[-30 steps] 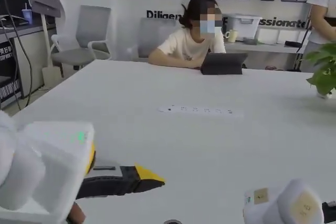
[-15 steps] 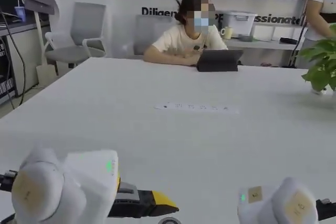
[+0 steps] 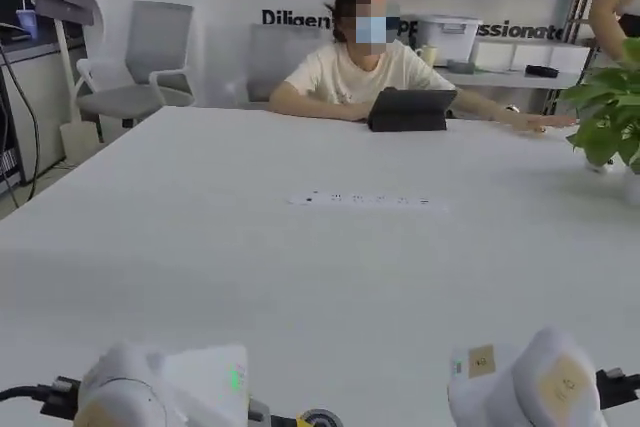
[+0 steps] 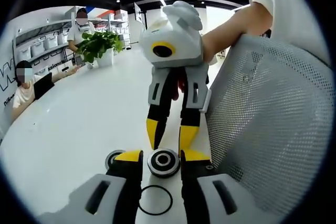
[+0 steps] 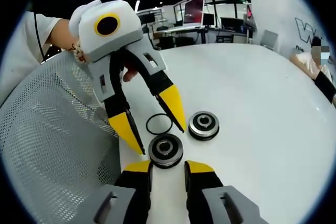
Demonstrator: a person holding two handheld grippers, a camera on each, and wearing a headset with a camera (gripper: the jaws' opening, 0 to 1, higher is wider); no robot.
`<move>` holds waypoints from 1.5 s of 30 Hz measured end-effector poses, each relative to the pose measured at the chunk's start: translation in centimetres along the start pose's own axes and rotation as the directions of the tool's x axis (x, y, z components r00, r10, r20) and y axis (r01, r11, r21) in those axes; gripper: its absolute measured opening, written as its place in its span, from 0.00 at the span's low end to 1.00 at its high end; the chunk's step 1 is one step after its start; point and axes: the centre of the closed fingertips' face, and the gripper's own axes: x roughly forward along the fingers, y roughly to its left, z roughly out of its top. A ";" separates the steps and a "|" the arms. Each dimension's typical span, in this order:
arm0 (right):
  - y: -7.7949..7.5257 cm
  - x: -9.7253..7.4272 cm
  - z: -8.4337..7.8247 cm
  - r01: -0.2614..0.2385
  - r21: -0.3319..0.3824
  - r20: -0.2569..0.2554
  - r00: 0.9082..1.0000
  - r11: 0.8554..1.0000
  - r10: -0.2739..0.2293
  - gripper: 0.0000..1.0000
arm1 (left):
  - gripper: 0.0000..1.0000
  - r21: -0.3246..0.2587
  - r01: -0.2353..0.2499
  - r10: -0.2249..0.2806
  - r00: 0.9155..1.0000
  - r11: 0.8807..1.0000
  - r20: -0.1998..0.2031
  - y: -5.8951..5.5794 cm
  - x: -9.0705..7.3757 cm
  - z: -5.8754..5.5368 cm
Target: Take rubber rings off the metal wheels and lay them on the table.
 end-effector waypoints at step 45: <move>0.0 -0.1 -0.5 0.012 -0.133 -0.049 0.999 0.991 -0.019 0.03 | 0.08 -0.061 0.013 -0.011 0.999 0.998 0.030 -0.1 0.7 -1.0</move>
